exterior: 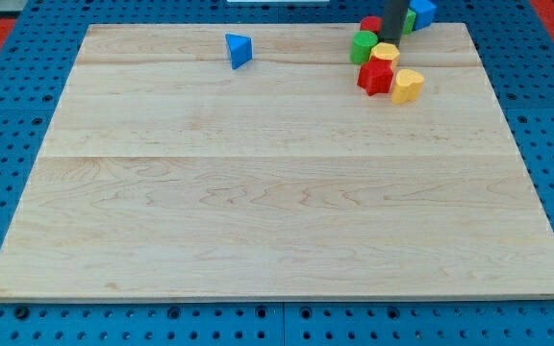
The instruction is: Move your arm to separate the red circle and the green circle
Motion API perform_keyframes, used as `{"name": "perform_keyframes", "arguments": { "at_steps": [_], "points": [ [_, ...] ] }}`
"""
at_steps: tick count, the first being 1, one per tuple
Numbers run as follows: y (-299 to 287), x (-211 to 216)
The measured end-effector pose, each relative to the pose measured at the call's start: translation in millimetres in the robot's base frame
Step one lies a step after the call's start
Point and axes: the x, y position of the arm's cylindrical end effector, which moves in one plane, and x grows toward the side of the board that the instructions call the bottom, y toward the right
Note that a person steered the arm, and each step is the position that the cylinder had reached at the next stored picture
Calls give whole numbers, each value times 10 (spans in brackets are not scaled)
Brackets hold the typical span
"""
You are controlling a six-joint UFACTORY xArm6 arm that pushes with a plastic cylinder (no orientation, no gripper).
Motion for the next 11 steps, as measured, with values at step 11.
{"name": "perform_keyframes", "arguments": {
  "at_steps": [11],
  "points": [
    [-1534, -505]
  ]
}}
